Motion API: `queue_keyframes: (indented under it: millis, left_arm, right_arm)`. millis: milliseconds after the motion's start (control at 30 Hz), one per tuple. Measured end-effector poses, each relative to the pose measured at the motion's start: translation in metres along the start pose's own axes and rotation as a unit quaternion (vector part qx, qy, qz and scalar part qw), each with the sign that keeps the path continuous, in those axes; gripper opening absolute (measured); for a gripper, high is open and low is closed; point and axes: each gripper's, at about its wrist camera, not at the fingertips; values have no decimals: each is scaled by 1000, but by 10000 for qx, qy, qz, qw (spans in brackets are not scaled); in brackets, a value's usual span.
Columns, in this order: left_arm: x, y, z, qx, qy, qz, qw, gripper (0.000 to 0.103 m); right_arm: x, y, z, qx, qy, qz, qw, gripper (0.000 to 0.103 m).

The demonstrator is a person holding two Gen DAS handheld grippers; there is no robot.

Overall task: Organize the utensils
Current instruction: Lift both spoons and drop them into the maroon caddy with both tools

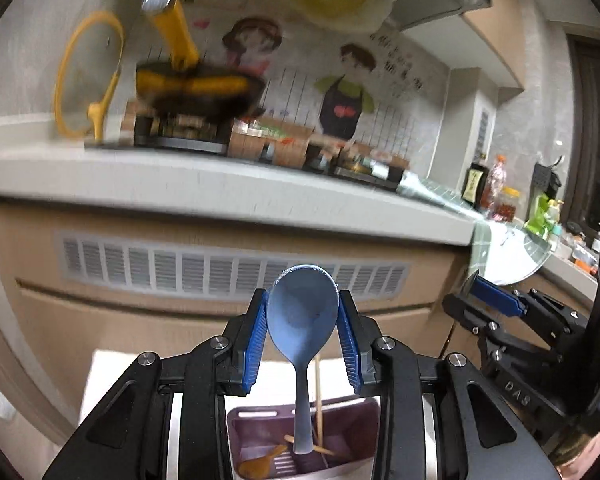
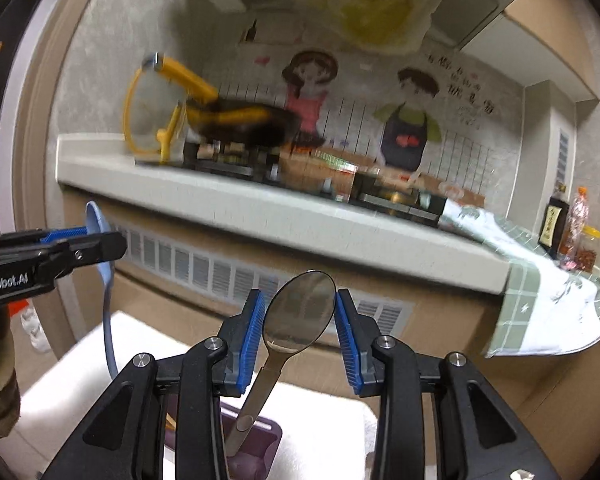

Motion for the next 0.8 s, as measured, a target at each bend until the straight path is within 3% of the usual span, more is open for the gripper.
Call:
queue_keyframes:
  millis: [300, 600, 667, 733, 800]
  left_arm:
    - [12, -52, 68, 796, -2, -197, 9966, 35]
    - [11, -90, 96, 1432, -98, -228, 9894, 37]
    - [11, -96, 96, 1564, -142, -221, 9874, 40]
    - [12, -98, 90, 1584, -125, -220, 9871, 41]
    - [12, -98, 78, 1528, -13, -210, 9880, 44]
  right_arm:
    - [13, -60, 63, 799, 72, -121, 9967, 33]
    - [17, -106, 95, 1662, 426, -6, 9852, 35]
    - [20, -113, 97, 1852, 532, -21, 9813, 43]
    - [19, -116, 90, 1806, 507, -5, 9823, 65]
    - [19, -118, 80, 1676, 414, -70, 9850, 68]
Point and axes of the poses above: each gripper's, at about its wrist camera, not at the fingertips, and z roughly the way its jaws point, x to its left, y to its top, and after that the axes turned 6 degrees about z, right-handed
